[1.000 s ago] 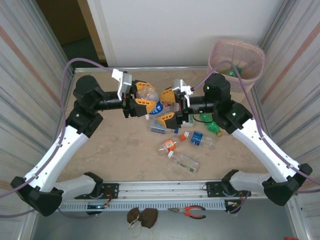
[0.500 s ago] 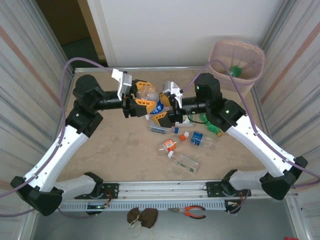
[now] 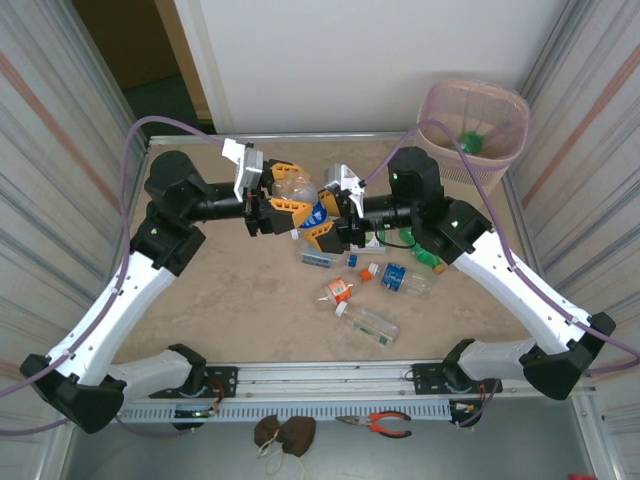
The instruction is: Put the plastic bottles in the bin
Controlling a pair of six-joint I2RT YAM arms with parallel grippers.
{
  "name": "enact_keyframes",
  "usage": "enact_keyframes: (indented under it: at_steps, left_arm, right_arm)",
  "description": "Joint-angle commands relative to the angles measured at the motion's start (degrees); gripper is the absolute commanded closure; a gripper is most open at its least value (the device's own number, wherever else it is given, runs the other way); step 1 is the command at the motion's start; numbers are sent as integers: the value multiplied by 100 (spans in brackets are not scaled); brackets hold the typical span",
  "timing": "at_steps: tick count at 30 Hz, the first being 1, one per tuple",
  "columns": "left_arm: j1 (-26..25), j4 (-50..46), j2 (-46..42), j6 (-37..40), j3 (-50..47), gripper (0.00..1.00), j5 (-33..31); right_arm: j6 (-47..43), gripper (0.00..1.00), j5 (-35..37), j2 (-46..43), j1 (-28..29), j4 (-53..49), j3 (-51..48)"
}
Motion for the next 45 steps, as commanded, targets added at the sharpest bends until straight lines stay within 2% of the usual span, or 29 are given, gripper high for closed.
enact_keyframes:
  at_steps: [1, 3, 8, 15, 19, 24, 30, 38, 45]
  left_arm:
    - [-54, 148, -159, 135, -51, 57, -198]
    - [-52, 132, -167, 148, -48, 46, -288]
    - [-57, 82, -263, 184, -114, 30, -603]
    - [-52, -28, -578, 242, -415, 20, -1348]
    - [-53, -54, -740, 248, -578, 19, -1638]
    - [-51, -64, -875, 225, -711, 18, -1856]
    - [-52, -4, -858, 177, -745, 17, -1855]
    - [-52, -10, -774, 167, -758, 16, -1758]
    - [-51, -64, -765, 165, -826, 15, -1848]
  right_arm:
    - [53, 50, 161, -91, 18, -34, 202]
    - [60, 50, 215, -94, 20, -35, 211]
    - [86, 50, 658, -131, -8, -40, 222]
    - [379, 50, 1115, -209, -352, -5, 281]
    - [713, 50, 1495, -238, -795, 4, 375]
    - [1261, 51, 1836, -218, -1649, 13, 601]
    - [1619, 51, 2178, 46, -2672, -285, 1131]
    - [2152, 53, 2206, 827, -3971, -745, 2027]
    - [2620, 53, 2185, 1751, -4654, -1434, 3053]
